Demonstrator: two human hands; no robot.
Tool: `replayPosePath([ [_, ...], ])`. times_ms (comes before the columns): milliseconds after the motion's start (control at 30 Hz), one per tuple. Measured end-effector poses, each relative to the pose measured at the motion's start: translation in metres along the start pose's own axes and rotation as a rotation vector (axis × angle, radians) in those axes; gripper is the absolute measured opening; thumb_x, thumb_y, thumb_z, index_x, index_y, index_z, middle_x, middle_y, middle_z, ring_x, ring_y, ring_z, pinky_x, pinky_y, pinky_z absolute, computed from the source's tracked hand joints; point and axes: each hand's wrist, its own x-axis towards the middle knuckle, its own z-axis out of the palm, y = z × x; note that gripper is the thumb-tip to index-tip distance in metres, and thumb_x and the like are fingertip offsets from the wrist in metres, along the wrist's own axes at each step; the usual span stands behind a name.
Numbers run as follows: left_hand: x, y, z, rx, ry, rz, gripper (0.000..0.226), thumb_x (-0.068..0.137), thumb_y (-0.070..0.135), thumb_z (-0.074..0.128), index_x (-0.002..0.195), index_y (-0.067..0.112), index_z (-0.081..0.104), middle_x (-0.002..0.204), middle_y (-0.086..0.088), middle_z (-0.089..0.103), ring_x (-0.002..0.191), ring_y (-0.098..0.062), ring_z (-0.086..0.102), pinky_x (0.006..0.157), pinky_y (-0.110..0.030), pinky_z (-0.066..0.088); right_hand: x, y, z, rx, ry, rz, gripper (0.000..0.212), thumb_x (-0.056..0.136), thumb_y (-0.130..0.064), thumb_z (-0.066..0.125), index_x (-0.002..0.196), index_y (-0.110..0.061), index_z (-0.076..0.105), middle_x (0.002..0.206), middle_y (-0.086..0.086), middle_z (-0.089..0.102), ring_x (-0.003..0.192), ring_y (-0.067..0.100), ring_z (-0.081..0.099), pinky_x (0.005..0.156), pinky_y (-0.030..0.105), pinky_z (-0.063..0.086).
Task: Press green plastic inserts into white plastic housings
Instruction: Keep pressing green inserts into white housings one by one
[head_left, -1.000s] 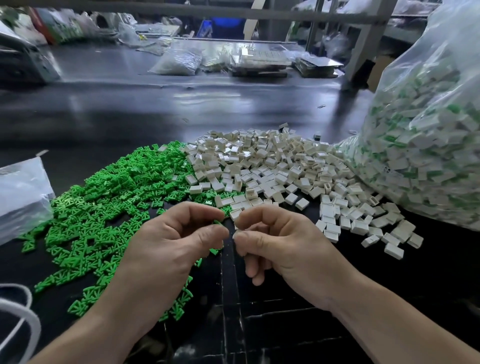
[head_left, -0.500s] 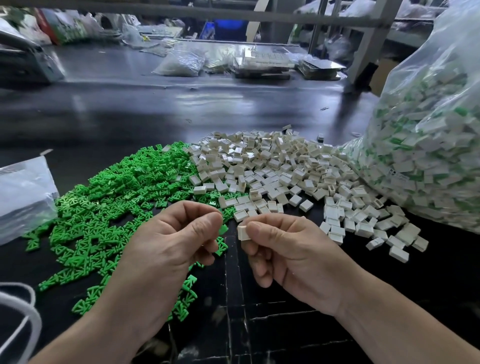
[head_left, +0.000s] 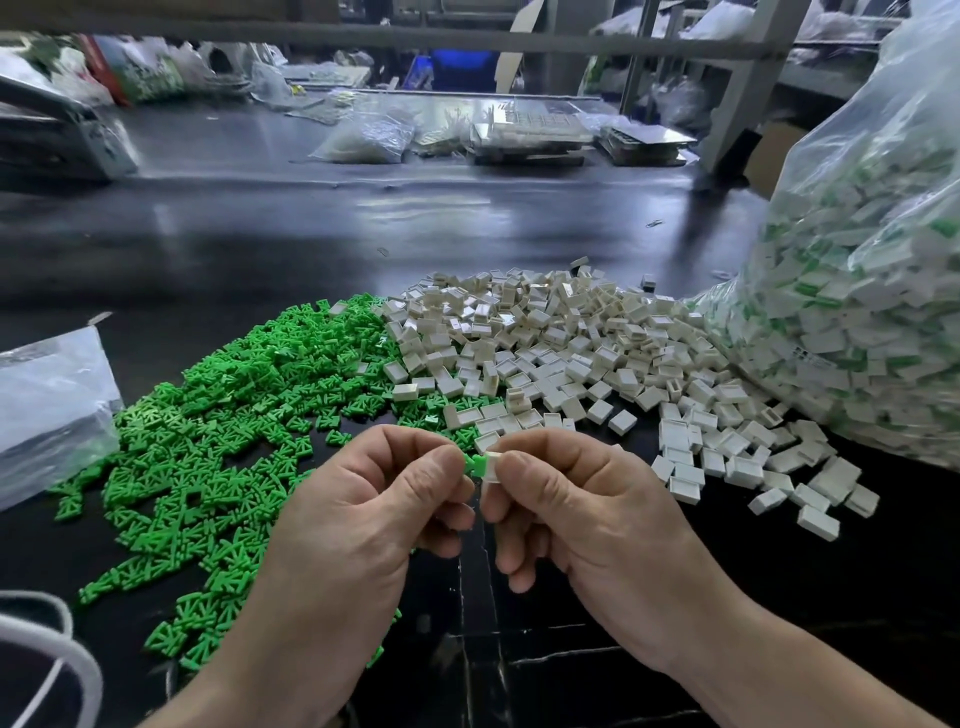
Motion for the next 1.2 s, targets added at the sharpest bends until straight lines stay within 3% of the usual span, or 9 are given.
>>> replayPosePath([
  [133, 0.000, 0.000, 0.005, -0.019, 0.001, 0.005, 0.024, 0.067, 0.041, 0.071, 0.080, 0.021, 0.072, 0.075, -0.012, 0.071, 0.066, -0.023, 0.067, 0.055, -0.025, 0.052, -0.001, -0.001, 0.002, -0.018, 0.013, -0.007, 0.019, 0.089, -0.032, 0.067, 0.094, -0.014, 0.072, 0.079, 0.005, 0.069, 0.060, 0.020, 0.062, 0.052, 0.027, 0.052],
  [267, -0.001, 0.003, 0.006, -0.011, -0.030, 0.014, 0.016, 0.074, 0.033, 0.080, 0.078, 0.020, 0.072, 0.075, -0.015, 0.071, 0.066, -0.024, 0.067, 0.054, -0.025, 0.052, -0.001, -0.001, 0.000, -0.090, 0.046, -0.020, 0.020, 0.090, -0.034, 0.065, 0.093, -0.015, 0.072, 0.077, 0.003, 0.068, 0.059, 0.019, 0.062, 0.052, 0.027, 0.052],
  [400, 0.000, 0.008, 0.008, -0.203, -0.094, -0.073, 0.025, 0.072, 0.039, 0.074, 0.074, 0.014, 0.070, 0.072, -0.024, 0.066, 0.058, -0.025, 0.062, 0.048, -0.026, 0.050, -0.001, -0.001, 0.000, -0.091, 0.013, -0.010, 0.021, 0.092, -0.036, 0.067, 0.093, -0.016, 0.072, 0.073, 0.002, 0.066, 0.055, 0.016, 0.060, 0.048, 0.024, 0.049],
  [633, -0.001, 0.010, 0.009, -0.543, -0.315, -0.229, 0.048, 0.071, 0.028, 0.082, 0.112, 0.006, 0.068, 0.064, -0.017, 0.061, 0.050, -0.023, 0.060, 0.041, -0.028, 0.050, -0.002, 0.000, 0.001, 0.013, -0.024, 0.029, 0.028, 0.087, -0.044, 0.069, 0.090, -0.015, 0.071, 0.067, 0.001, 0.060, 0.047, 0.012, 0.051, 0.042, 0.021, 0.041],
  [733, -0.003, 0.010, 0.010, -0.626, -0.373, -0.267, 0.052, 0.070, 0.027, 0.085, 0.113, 0.003, 0.068, 0.069, -0.018, 0.066, 0.055, -0.024, 0.066, 0.044, -0.028, 0.053, -0.004, -0.002, 0.004, 0.097, -0.038, 0.080, 0.022, 0.091, -0.040, 0.068, 0.088, -0.019, 0.072, 0.064, 0.001, 0.056, 0.043, 0.008, 0.046, 0.039, 0.019, 0.038],
  [1200, -0.008, 0.006, 0.018, -0.695, -0.305, -0.203, 0.052, 0.065, 0.025, 0.089, 0.109, 0.007, 0.071, 0.071, -0.015, 0.069, 0.058, -0.021, 0.069, 0.050, -0.026, 0.056, -0.007, -0.011, 0.014, 0.175, -0.013, 0.098, 0.016, 0.090, -0.036, 0.063, 0.083, -0.023, 0.072, 0.059, -0.005, 0.057, 0.042, 0.004, 0.049, 0.038, 0.016, 0.037],
])
